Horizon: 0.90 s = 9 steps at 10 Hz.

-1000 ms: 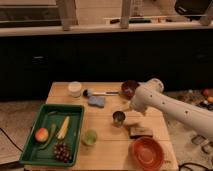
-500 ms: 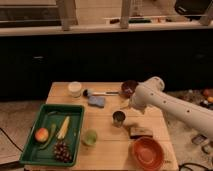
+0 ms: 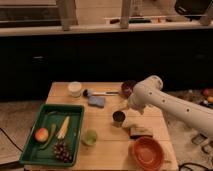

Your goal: Stack cups on top of each other

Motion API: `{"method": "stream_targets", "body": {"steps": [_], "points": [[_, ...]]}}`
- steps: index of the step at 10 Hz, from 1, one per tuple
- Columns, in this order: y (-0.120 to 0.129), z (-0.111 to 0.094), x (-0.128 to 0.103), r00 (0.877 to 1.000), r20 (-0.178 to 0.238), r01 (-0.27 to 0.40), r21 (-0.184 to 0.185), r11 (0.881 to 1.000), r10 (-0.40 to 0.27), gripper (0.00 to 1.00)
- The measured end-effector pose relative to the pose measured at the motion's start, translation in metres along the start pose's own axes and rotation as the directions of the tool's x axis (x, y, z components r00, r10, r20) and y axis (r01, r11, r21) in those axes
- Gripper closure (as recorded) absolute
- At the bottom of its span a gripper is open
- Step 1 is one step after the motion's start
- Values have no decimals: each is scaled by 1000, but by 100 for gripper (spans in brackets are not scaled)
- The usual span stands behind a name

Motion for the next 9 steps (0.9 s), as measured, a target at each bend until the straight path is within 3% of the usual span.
{"method": "stream_targets", "body": {"steps": [5,9], "points": [[-25,-4,-27,995,43,87,14,996,-87,20],[-30,-4,-30,992,62,107,16,994,-108,20]]}}
